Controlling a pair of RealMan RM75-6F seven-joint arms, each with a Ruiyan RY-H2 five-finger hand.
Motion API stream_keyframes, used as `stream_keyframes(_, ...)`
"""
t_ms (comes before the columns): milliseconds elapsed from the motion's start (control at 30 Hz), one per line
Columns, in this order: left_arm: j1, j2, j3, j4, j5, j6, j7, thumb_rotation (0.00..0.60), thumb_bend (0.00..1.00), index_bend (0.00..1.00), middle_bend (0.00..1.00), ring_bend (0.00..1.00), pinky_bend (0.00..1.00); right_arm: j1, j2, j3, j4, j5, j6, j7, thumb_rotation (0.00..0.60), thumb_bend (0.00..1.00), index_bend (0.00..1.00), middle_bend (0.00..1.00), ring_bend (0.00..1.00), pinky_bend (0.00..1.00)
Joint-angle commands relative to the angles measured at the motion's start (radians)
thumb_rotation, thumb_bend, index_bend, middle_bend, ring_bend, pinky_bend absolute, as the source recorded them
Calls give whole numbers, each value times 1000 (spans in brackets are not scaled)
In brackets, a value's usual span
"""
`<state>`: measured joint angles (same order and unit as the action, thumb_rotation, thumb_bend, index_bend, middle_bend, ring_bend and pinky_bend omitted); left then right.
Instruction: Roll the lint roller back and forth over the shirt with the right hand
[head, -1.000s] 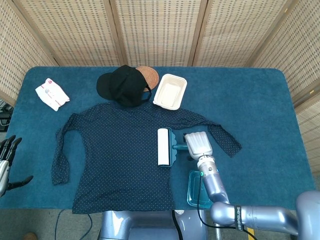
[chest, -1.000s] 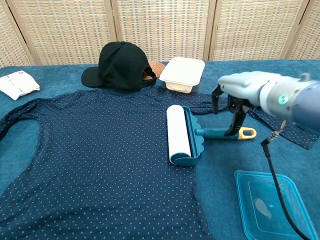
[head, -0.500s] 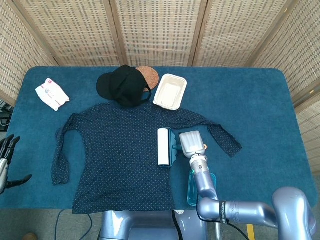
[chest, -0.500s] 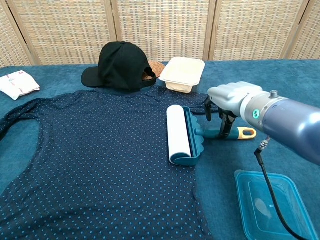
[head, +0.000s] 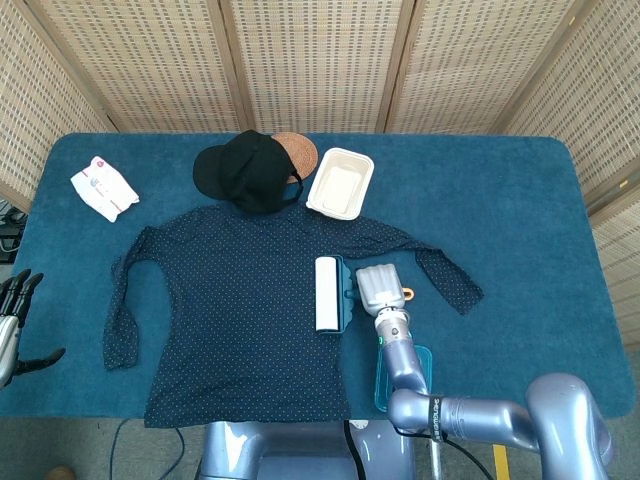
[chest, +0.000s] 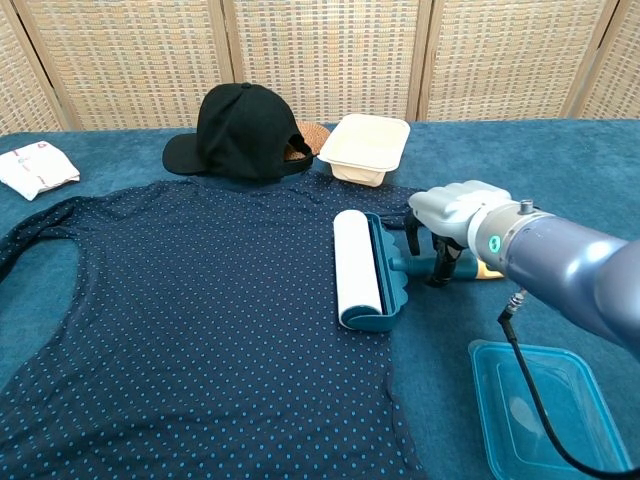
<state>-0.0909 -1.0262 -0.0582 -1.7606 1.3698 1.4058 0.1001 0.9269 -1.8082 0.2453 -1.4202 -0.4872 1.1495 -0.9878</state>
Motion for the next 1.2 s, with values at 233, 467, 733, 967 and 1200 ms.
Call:
stream_keyframes(233,0,4,3,-5,3,2,-5,600,0,0,0,0,0,-8,11,-15,20,5,-8,0,600,533,535,1000,1000,1000)
stream_keyframes(467,1,9,6,-7,7,3,-14,600,0,0,0,0,0,-15,29,-13,-8,-12,1,14,600,742,628,1000,1000,1000)
stream_keyframes(733,-3,14,10,-8,11,-8,-28,600,0,0,0,0,0,21,83,15,-143,-28,62,-59,600,814,683,1000,1000,1000)
stream_keyframes(967,-8,21,10,-8,6,-21,-49,600,0,0,0,0,0,97,83,65,-212,41,119,-183,600,836,718,1000,1000,1000)
stream_keyframes(1200,-20,30,7,7,-10,-55,-89,600,0,0,0,0,0,229,4,139,-202,162,200,-345,600,846,732,1000,1000,1000)
